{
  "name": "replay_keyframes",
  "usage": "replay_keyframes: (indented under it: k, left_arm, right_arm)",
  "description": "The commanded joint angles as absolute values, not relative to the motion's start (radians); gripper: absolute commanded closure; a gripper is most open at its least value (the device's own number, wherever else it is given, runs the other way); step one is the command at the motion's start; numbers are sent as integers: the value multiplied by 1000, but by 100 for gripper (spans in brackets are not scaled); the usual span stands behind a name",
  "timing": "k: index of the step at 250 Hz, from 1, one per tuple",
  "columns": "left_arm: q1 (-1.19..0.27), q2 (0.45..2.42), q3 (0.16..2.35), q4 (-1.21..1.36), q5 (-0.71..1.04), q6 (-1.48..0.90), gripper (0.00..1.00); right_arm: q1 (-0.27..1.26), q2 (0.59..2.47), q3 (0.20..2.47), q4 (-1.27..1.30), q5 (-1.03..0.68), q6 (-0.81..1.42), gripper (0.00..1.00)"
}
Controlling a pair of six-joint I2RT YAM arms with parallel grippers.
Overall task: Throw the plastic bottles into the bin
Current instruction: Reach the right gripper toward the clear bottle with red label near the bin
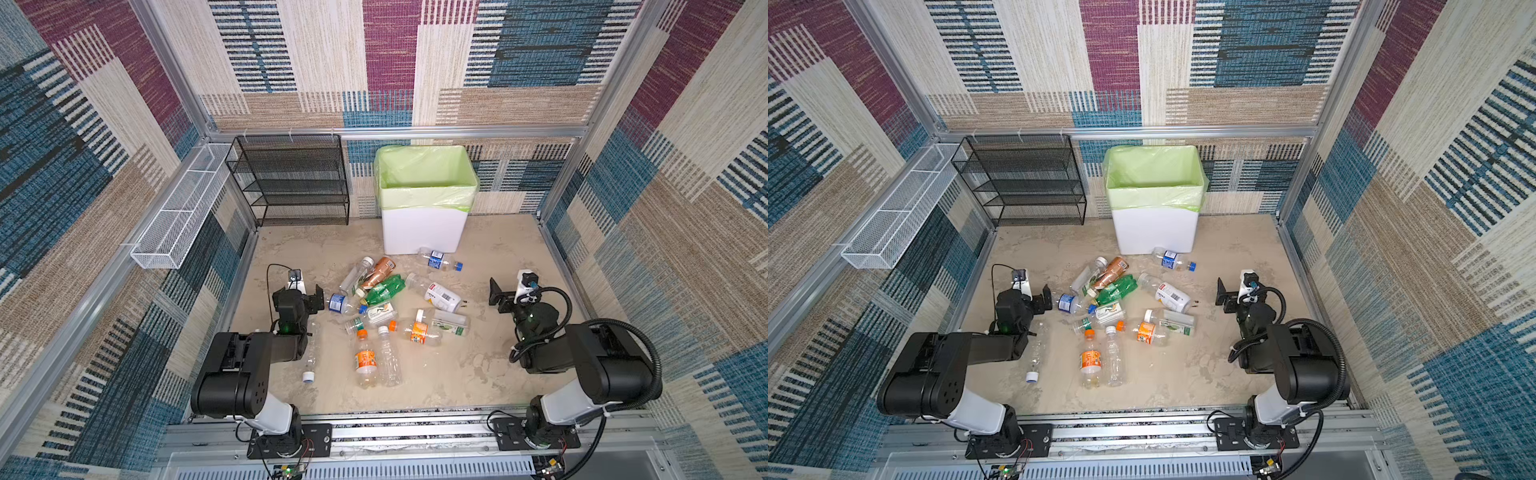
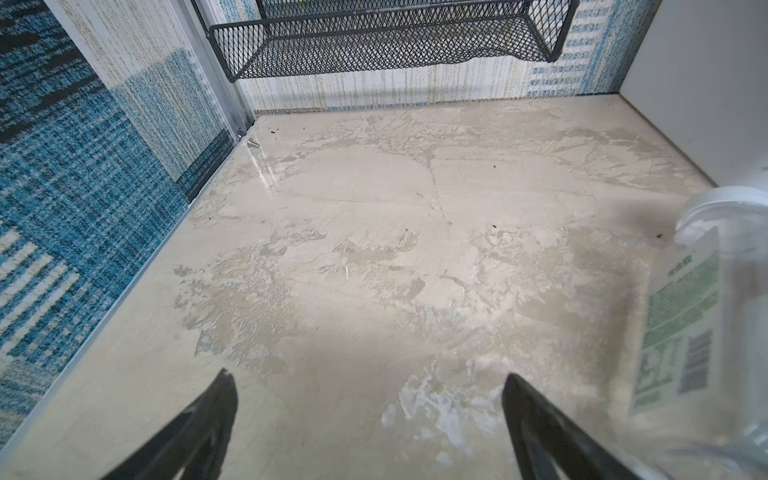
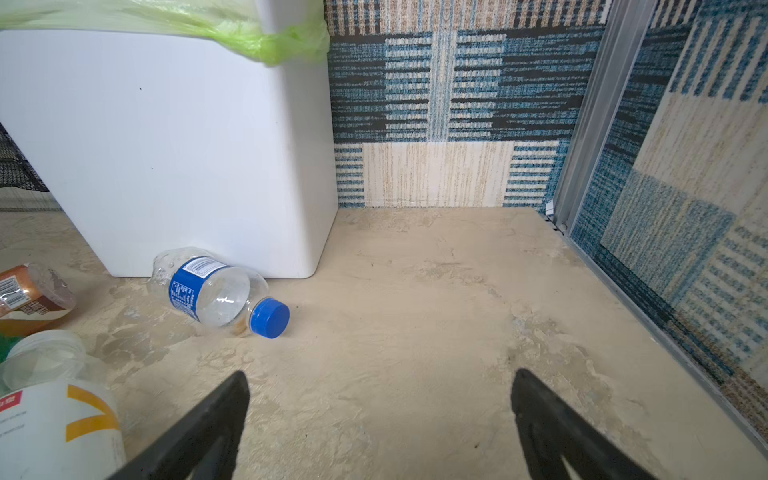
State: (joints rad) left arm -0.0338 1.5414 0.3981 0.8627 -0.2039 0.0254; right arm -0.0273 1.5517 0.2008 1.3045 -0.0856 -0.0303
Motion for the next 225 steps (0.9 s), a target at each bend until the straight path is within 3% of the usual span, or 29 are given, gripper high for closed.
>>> replay_keyframes:
  k: [1,225]
  left_arm:
    - [-31,1540,407,861,-190,10,1]
    - [0,1543,425,828,-120,-1,1]
  right_arm:
    - [-27,1549,201,1342,-84,-26,1]
    - [-43,1551,209,1328,-113,-9,2]
